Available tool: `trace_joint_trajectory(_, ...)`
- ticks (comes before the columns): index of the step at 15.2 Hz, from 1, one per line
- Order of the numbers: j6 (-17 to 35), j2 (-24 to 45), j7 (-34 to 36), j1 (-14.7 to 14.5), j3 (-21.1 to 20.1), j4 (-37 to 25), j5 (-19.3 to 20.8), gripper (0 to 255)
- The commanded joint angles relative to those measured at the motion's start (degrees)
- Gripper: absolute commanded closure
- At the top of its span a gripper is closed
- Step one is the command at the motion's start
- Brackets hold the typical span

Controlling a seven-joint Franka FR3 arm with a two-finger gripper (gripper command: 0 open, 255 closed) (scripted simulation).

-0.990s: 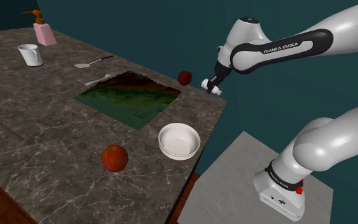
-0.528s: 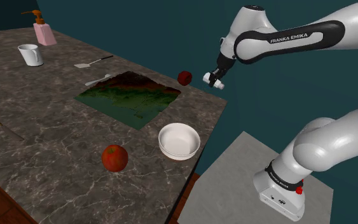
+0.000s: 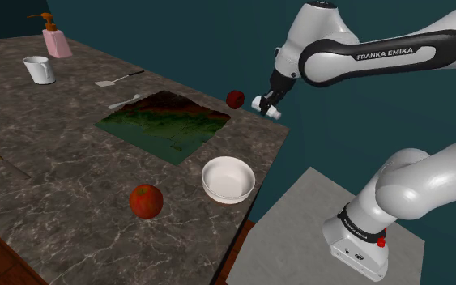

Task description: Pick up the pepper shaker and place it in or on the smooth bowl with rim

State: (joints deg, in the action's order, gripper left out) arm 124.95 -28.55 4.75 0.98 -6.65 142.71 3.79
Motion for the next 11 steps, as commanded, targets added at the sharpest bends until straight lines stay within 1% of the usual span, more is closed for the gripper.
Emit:
trace_joint_trajectory(1, -0.2, -0.9, 3.2, -1.3, -2.4, 1.0, -0.8, 255)
trace_joint_trajectory(6, -1.8, -1.8, 10.4, -4.3, -8.3, 0.7, -2.8, 255)
trace_joint_trajectory(11, -3.2, -0.8, 17.8, -6.9, -14.3, -1.2, -4.4, 255)
